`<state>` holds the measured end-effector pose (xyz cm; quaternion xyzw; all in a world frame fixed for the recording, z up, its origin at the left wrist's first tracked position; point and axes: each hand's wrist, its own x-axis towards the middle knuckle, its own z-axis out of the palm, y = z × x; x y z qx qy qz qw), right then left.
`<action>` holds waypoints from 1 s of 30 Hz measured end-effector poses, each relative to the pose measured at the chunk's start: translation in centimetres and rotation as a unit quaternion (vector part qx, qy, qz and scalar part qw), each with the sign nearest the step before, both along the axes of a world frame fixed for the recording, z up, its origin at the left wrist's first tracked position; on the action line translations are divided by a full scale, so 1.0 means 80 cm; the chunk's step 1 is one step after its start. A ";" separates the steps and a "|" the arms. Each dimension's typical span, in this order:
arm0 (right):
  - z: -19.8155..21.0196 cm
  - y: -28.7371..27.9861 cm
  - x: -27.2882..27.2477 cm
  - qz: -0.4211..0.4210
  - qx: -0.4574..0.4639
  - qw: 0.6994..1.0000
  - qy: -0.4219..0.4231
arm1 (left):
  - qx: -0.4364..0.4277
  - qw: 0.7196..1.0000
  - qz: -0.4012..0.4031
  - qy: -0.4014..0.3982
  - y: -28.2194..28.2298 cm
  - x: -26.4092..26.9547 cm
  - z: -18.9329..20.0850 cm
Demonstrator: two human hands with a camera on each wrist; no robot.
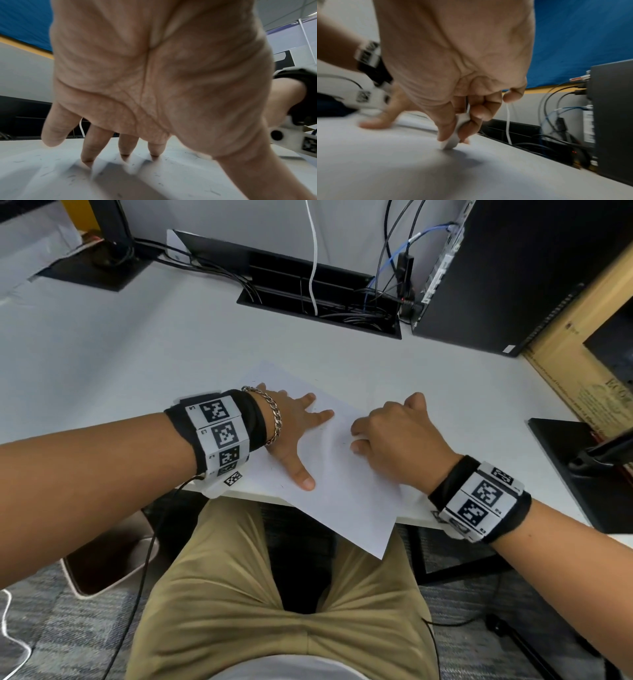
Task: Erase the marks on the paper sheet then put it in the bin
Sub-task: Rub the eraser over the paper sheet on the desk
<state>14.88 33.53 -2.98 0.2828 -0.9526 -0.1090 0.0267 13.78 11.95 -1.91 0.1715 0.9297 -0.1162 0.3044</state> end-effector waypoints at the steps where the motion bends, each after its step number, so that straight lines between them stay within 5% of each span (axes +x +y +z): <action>1: -0.002 -0.003 0.008 0.019 0.006 1.000 0.002 | 0.001 1.000 0.001 0.000 0.000 -0.001 -0.001; 4: -0.002 -0.010 0.023 0.058 0.031 0.998 -0.006 | 0.001 1.000 0.001 0.000 -0.001 -0.002 -0.003; 12: 0.012 0.005 -0.002 -0.007 -0.069 0.995 -0.078 | 0.039 0.999 -0.021 -0.001 -0.016 -0.003 -0.003; 21: 0.007 0.017 0.018 -0.001 -0.042 0.992 -0.122 | 0.021 0.998 -0.030 0.057 -0.056 -0.019 0.013; 30: 0.031 -0.018 -0.005 0.041 -0.096 0.983 -0.150 | 0.099 0.995 -0.016 -0.020 -0.053 -0.004 0.001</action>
